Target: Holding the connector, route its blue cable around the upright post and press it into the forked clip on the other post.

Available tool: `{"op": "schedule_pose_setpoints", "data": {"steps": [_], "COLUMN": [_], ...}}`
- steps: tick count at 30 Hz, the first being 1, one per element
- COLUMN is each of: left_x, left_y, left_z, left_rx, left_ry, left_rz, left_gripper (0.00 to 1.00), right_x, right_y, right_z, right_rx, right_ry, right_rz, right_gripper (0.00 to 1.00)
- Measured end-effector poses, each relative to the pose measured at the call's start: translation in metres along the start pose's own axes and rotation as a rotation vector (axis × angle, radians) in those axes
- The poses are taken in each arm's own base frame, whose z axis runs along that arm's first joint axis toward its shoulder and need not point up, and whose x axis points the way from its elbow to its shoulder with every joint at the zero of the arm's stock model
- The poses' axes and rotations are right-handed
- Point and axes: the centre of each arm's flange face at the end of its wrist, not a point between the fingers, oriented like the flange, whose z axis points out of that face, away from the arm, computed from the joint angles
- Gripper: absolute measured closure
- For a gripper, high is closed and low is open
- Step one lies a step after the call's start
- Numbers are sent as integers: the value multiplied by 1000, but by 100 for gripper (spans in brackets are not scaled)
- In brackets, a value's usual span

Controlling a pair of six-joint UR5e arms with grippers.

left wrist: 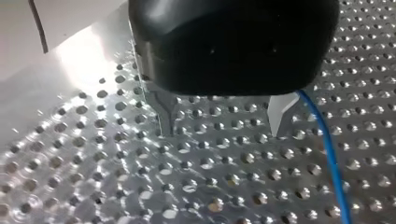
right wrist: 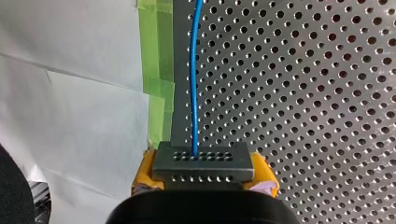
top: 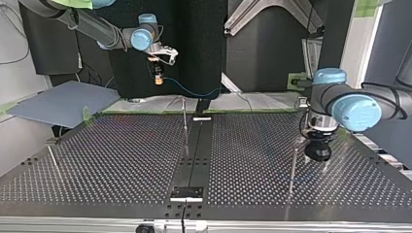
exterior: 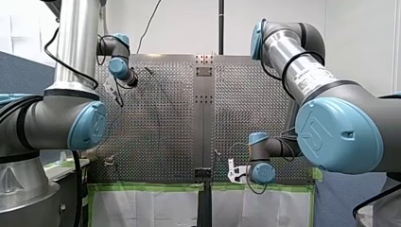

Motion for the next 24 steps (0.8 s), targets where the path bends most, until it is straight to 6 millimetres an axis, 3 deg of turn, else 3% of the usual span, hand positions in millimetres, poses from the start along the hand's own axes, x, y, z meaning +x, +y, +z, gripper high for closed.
{"op": "schedule_pose_setpoints", "data": {"steps": [15,24], "left_x": [-10,-6], "left_y": [-15,-16], "left_z": [-13,-33], "left_rx": [48,76], "left_ry": [0,34], "left_rz": [0,8], "left_gripper": [0,0], "right_x": [0,0], "right_y": [0,0], "right_z": [0,0], "right_rx": [0,0], "right_ry": [-1,-1], "right_rz": [0,0], "right_gripper": [100,100]}}
